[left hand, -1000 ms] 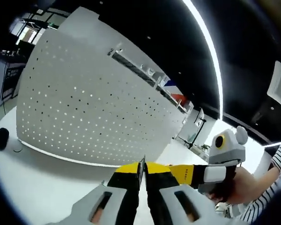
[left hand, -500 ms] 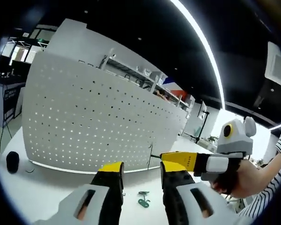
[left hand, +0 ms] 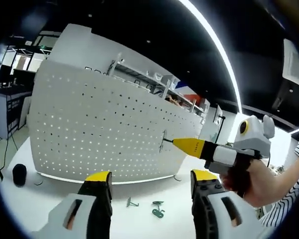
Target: Insert the hook assembly into the mounting plate slot until the hook locks in place.
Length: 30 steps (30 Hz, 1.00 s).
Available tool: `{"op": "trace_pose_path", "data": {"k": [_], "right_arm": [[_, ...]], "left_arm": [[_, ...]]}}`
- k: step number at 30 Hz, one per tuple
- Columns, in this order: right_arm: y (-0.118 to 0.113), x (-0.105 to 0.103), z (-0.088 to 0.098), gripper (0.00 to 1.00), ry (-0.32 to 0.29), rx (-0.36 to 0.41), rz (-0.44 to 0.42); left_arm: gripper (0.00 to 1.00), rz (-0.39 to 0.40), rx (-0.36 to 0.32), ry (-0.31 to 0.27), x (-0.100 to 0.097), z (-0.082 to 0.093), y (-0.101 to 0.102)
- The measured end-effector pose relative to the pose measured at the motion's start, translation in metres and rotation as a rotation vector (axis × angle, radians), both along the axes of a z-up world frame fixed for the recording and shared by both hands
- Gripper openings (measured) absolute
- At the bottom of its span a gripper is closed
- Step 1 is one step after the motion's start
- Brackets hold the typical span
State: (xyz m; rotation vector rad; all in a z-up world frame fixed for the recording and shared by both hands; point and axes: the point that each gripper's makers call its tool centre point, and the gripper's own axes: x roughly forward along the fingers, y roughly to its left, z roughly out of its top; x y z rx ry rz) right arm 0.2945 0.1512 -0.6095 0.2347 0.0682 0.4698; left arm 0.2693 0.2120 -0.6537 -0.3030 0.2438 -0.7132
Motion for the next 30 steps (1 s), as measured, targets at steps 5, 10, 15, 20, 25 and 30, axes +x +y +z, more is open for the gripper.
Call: {"op": "trace_pose_path", "data": {"k": [5, 10, 15, 20, 25, 30], "right_arm": [[-0.01, 0.012, 0.005, 0.0, -0.047, -0.029, -0.065], [-0.021, 0.025, 0.004, 0.0, -0.058, -0.041, -0.116], [-0.025, 0.037, 0.008, 0.0, -0.083, -0.053, -0.17], [-0.031, 0.047, 0.015, 0.0, -0.126, -0.094, -0.207], [-0.036, 0.059, 0.023, 0.0, -0.143, -0.09, -0.235], [-0.046, 0.075, 0.032, 0.0, -0.161, -0.082, -0.276]], "left_arm": [[0.72, 0.006, 0.013, 0.008, -0.002, -0.007, 0.001], [0.77, 0.015, 0.02, 0.022, -0.003, -0.014, 0.004], [0.81, 0.03, 0.018, 0.04, -0.003, -0.022, 0.008], [0.83, 0.039, 0.023, 0.047, -0.005, -0.026, 0.011], [0.85, 0.032, 0.054, 0.058, -0.007, -0.033, 0.012], [0.85, 0.021, 0.112, 0.04, -0.009, -0.036, 0.012]]}}
